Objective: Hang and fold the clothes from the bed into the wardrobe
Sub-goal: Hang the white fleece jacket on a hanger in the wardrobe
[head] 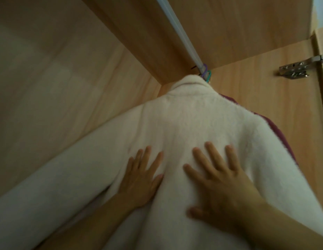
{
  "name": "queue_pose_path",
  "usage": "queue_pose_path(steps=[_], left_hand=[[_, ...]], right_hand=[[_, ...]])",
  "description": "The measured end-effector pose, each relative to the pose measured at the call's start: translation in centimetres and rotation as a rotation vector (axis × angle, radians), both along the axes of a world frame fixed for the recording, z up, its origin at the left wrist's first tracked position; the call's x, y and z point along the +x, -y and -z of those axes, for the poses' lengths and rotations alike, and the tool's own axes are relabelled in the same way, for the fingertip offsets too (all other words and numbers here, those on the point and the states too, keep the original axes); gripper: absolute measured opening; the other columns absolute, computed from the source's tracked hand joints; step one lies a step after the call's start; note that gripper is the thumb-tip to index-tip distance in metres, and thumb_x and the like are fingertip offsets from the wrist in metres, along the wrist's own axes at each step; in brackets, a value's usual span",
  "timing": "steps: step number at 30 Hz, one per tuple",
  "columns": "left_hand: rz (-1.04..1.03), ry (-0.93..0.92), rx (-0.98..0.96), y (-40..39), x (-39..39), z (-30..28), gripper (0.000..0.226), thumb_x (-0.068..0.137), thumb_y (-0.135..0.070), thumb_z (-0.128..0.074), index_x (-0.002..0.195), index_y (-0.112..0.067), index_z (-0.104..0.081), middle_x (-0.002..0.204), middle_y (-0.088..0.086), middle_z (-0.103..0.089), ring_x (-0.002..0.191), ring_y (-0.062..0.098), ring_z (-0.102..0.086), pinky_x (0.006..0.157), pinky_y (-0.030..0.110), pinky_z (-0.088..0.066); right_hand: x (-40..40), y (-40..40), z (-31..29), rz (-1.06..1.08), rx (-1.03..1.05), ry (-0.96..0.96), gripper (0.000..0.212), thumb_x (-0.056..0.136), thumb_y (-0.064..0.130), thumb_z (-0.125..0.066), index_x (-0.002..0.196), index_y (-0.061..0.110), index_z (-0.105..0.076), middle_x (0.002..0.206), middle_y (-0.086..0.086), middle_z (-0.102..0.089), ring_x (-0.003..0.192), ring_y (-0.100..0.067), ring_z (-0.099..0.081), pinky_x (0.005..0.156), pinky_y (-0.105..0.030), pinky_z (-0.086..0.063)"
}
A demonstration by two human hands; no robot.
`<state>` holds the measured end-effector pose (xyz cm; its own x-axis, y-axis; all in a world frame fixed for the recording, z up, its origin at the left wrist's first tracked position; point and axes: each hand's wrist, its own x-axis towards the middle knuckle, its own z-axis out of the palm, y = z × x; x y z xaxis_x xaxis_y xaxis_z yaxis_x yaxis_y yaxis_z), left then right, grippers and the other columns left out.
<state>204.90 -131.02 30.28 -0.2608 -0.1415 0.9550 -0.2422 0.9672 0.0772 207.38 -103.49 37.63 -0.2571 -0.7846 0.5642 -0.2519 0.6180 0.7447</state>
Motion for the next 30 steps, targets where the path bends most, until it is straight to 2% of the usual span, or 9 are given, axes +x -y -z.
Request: queue_pose_path(steps=[4,8,12,15,20,25,30], left_hand=[[0.018,0.115,0.053,0.3,0.5,1.1,0.06,0.098,-0.06,-0.011,0.146,-0.052,0.023,0.165,-0.005,0.016,0.153,0.025,0.005,0.123,0.044,-0.007],[0.049,0.307,0.096,-0.7,3.0,0.9,0.063,0.101,-0.056,-0.024,0.153,-0.044,0.008,0.166,0.001,0.013,0.152,0.029,0.0,0.122,0.046,-0.011],[0.062,0.442,0.055,-1.6,6.1,3.4,0.062,0.101,-0.053,-0.028,0.156,-0.039,-0.003,0.166,0.006,0.011,0.152,0.031,-0.003,0.122,0.044,-0.012],[0.057,0.443,0.034,-1.7,8.1,5.5,0.061,0.101,-0.055,-0.028,0.156,-0.036,-0.01,0.166,0.006,0.01,0.152,0.027,-0.004,0.121,0.037,-0.009],[0.062,0.449,0.071,-2.1,12.2,6.6,0.062,0.099,-0.06,-0.024,0.155,-0.032,-0.022,0.166,0.003,-0.001,0.15,0.023,-0.011,0.121,0.034,-0.008],[0.048,0.464,0.118,-4.8,17.2,5.9,0.064,0.098,-0.064,-0.024,0.153,-0.033,-0.025,0.166,-0.001,-0.001,0.15,0.021,-0.007,0.12,0.043,-0.017],[-0.01,0.506,0.117,-9.2,23.1,5.3,0.063,0.098,-0.063,-0.024,0.154,-0.034,-0.021,0.166,-0.001,-0.002,0.15,0.022,-0.006,0.12,0.046,-0.02]], right_hand=[[0.0,0.1,0.4,0.06,0.009,-0.006,0.096,0.081,0.083,-0.027,0.153,0.035,0.013,0.154,-0.007,0.039,0.134,-0.037,0.045,0.106,-0.066,0.024],[0.8,0.4,1.1,0.062,-0.011,0.018,0.093,0.083,0.08,-0.03,0.154,0.034,0.01,0.155,-0.008,0.036,0.136,-0.037,0.042,0.108,-0.066,0.023],[1.7,0.2,3.5,0.041,-0.011,0.094,0.095,0.082,0.08,-0.03,0.154,0.031,0.007,0.161,-0.01,0.024,0.141,-0.035,0.036,0.108,-0.065,0.024],[2.9,0.0,5.4,-0.011,-0.005,0.153,0.092,0.084,0.074,-0.033,0.155,0.027,0.002,0.164,-0.011,0.012,0.148,-0.033,0.02,0.111,-0.062,0.02],[6.1,-0.2,7.1,-0.167,-0.051,0.215,0.083,0.087,0.068,-0.038,0.154,0.026,-0.011,0.161,-0.007,-0.011,0.149,-0.03,-0.006,0.118,-0.058,0.002],[8.7,-1.2,7.7,-0.273,-0.112,0.296,0.077,0.09,0.067,-0.037,0.152,0.028,-0.013,0.162,-0.007,-0.012,0.149,-0.029,-0.008,0.121,-0.051,-0.004],[11.6,-4.2,8.2,-0.316,-0.137,0.36,0.072,0.09,0.065,-0.041,0.149,0.028,-0.022,0.156,-0.005,-0.027,0.146,-0.03,-0.019,0.121,-0.05,-0.01]])
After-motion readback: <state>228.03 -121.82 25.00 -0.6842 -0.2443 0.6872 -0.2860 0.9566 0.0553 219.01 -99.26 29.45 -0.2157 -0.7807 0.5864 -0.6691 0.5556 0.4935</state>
